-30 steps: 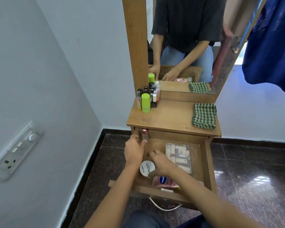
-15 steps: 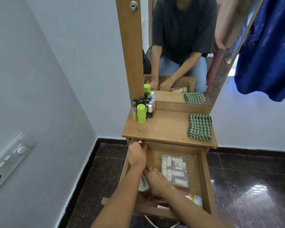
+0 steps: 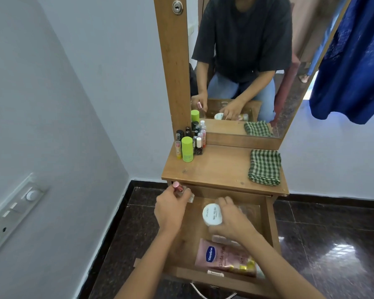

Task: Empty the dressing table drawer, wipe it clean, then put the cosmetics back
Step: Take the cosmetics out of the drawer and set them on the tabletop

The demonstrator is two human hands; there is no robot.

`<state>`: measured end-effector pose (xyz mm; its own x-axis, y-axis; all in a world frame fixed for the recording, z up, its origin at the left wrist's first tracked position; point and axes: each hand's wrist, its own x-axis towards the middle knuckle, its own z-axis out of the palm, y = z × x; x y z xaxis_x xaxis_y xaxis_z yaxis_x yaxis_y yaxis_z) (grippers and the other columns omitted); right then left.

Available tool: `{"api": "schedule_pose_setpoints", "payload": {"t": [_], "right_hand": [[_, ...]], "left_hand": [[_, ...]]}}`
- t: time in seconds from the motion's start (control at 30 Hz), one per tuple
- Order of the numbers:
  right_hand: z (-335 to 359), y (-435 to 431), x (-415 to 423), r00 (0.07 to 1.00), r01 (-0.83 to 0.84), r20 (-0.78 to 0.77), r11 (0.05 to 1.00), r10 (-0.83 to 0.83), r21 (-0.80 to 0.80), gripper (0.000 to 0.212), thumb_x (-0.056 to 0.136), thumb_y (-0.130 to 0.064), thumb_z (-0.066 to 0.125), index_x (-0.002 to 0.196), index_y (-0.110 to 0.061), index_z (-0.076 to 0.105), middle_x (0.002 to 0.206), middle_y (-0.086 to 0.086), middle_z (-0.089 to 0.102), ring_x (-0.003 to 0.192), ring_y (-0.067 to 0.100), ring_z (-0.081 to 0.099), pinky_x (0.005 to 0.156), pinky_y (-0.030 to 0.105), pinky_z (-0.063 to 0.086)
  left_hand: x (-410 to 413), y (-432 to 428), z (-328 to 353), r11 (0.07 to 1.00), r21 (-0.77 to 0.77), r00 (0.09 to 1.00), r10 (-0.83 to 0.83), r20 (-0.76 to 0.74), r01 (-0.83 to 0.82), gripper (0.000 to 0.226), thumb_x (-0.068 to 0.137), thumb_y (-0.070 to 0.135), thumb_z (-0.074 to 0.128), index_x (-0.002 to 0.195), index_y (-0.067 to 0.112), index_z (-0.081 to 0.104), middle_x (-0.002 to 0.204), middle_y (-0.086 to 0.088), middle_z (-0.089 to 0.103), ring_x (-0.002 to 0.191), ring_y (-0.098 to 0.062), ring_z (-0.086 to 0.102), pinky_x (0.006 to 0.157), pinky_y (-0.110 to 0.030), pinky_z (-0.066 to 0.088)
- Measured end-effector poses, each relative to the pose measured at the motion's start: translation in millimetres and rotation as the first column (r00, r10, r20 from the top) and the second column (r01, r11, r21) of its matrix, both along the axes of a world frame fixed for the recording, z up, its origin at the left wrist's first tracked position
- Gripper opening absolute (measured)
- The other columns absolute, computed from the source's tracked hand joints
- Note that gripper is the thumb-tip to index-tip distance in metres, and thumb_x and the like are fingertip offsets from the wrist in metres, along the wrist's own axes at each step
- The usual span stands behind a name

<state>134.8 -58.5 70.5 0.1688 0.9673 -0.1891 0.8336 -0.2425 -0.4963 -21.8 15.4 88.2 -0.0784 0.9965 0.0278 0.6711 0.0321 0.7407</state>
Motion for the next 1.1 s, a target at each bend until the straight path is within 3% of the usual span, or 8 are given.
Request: {"api": "schedule_pose_setpoints", "payload": {"t": [0.1,0.3,0.4,0.53,0.67,0.87,1.1], "right_hand": [[17.5,4.9,10.4,0.996,0.07,-0.066,0.992,-0.063,0.109,0.062,0.062,-0.043,0.073,0.111,-0.021,0.043,0.105,-0.002,0.039,0.086,0.016,0.052,0.065,0.027,0.044],[42.0,42.0,24.9,0.987,0.159,-0.015,0.942,-0.162,0.296,0.068,0.065,-0.042,0.072,0.122,-0.015,0.045,0.11,0.0,0.041,0.1,0.019,0.047,0.083,0.034,0.045],[44.6,63.7,30.2,0.971,0.238,-0.053,0.927,-0.233,0.289,0.067,0.065,-0.042,0.073,0.119,-0.013,0.047,0.11,0.004,0.042,0.102,0.024,0.048,0.085,0.04,0.048],[41.6,82.4,33.8,0.949,0.315,-0.098,0.902,-0.299,0.294,0.061,0.065,-0.045,0.073,0.11,-0.011,0.048,0.105,0.004,0.041,0.1,0.023,0.047,0.079,0.036,0.045],[25.9,87.4,34.6,0.963,0.268,-0.101,0.92,-0.249,0.287,0.068,0.064,-0.048,0.068,0.12,-0.015,0.048,0.109,0.003,0.045,0.107,0.022,0.043,0.078,0.031,0.036],[14.1,88.1,39.9,0.969,0.232,-0.164,0.906,-0.184,0.355,0.083,0.051,-0.061,0.05,0.121,-0.017,0.052,0.103,-0.004,0.042,0.101,0.012,0.036,0.079,0.025,0.028],[7.3,91.0,41.8,0.972,0.22,-0.172,0.887,-0.162,0.405,0.08,0.053,-0.058,0.052,0.121,-0.016,0.055,0.104,-0.007,0.044,0.103,0.012,0.04,0.082,0.022,0.029]], "left_hand": [[-2.7,-3.5,16.6,0.998,0.068,0.999,0.012,0.052,-0.015,0.025,0.081,0.046,0.063,0.087,0.022,0.068,0.073,0.009,0.066,0.073,-0.013,0.063,0.066,-0.027,0.047],[18.7,22.4,38.9,0.986,0.167,0.994,-0.038,0.1,0.02,0.023,0.081,0.046,0.064,0.081,0.023,0.064,0.074,0.006,0.067,0.071,-0.015,0.062,0.066,-0.031,0.05],[36.8,39.4,43.6,0.979,0.191,0.993,-0.084,0.082,0.067,0.025,0.082,0.043,0.063,0.082,0.019,0.064,0.073,0.002,0.067,0.07,-0.017,0.062,0.063,-0.033,0.05],[61.5,55.4,43.5,0.969,0.224,0.994,-0.106,-0.004,0.104,0.025,0.084,0.039,0.064,0.086,0.014,0.066,0.077,-0.002,0.068,0.072,-0.019,0.06,0.06,-0.027,0.036],[76.0,68.9,37.2,0.969,0.226,0.995,-0.085,-0.052,0.094,0.029,0.085,0.04,0.067,0.091,0.012,0.064,0.08,-0.003,0.067,0.073,-0.018,0.06,0.06,-0.025,0.036],[81.7,75.8,20.9,0.964,0.248,0.994,-0.102,0.036,0.09,0.027,0.082,0.029,0.073,0.092,0.01,0.057,0.082,-0.004,0.063,0.074,-0.02,0.058,0.062,-0.026,0.039],[89.2,77.6,14.5,0.966,0.256,0.992,-0.075,0.103,0.047,0.039,0.081,0.031,0.074,0.102,0.013,0.047,0.091,-0.002,0.064,0.079,-0.018,0.062,0.064,-0.024,0.046]]}}
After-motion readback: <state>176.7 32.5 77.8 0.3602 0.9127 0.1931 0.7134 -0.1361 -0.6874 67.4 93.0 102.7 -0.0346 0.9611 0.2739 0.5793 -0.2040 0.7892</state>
